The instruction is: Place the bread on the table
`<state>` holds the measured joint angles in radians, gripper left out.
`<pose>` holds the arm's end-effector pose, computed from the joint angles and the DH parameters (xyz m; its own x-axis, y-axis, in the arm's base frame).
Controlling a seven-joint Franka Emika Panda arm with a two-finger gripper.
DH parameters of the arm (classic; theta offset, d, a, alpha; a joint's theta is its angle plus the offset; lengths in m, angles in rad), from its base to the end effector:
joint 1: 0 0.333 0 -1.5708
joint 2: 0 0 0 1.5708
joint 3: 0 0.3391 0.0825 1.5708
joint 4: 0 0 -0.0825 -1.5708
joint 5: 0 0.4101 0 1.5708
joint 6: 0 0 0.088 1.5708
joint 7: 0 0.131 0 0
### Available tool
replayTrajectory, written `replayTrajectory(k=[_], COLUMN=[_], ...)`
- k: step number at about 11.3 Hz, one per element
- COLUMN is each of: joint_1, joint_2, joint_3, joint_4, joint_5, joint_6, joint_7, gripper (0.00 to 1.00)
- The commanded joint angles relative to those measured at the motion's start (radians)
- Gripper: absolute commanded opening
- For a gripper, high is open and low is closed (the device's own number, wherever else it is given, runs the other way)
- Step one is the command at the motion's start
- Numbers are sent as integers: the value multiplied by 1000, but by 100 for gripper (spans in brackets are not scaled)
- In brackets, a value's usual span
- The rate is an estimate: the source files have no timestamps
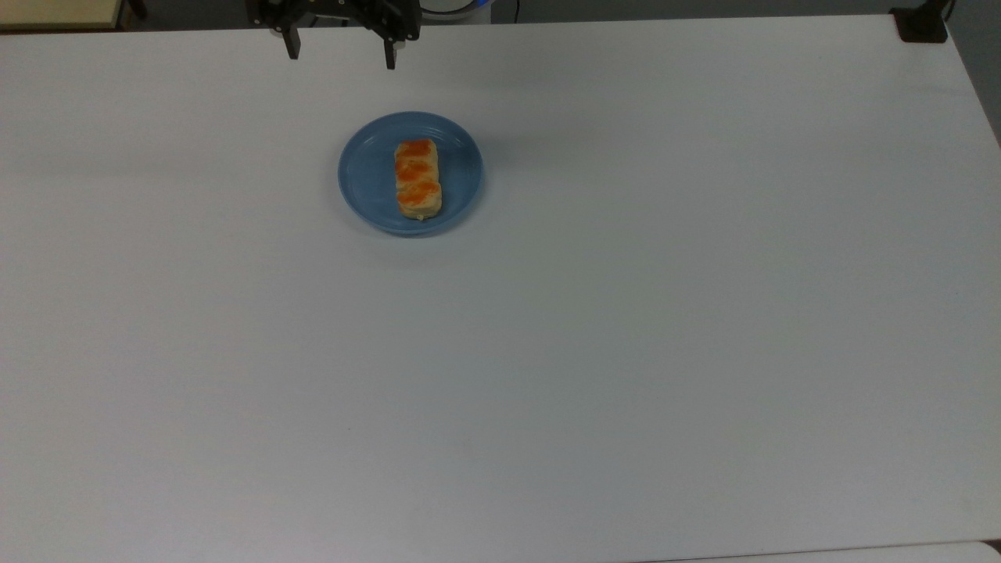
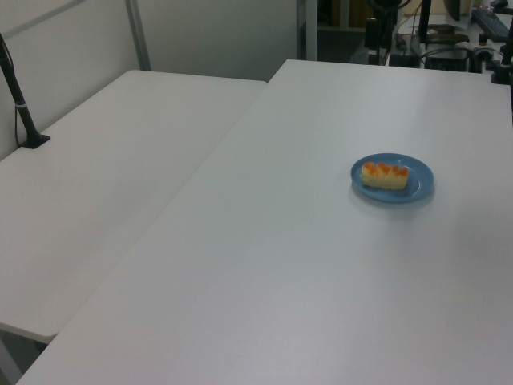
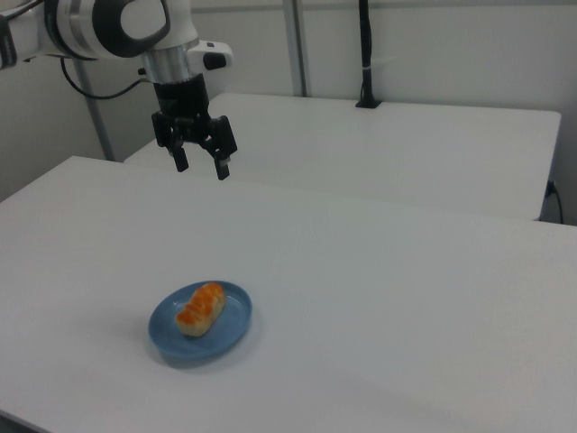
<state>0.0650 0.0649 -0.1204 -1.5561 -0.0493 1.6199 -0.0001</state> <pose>0.6046 -0.0376 0.5972 0.9986 -0.0526 -0.0007 -0.0525 -0.9970 0.0570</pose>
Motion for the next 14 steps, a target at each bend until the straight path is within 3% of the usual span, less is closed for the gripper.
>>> replayTrajectory(k=[1,14], joint_1=[6,7], joint_2=[-16,-22], joint_3=[-10,-13], joint_4=[-2,4], joint_5=[16,0], joint_6=[-17,-52], joint_7=[0,-4], gripper=[100,100])
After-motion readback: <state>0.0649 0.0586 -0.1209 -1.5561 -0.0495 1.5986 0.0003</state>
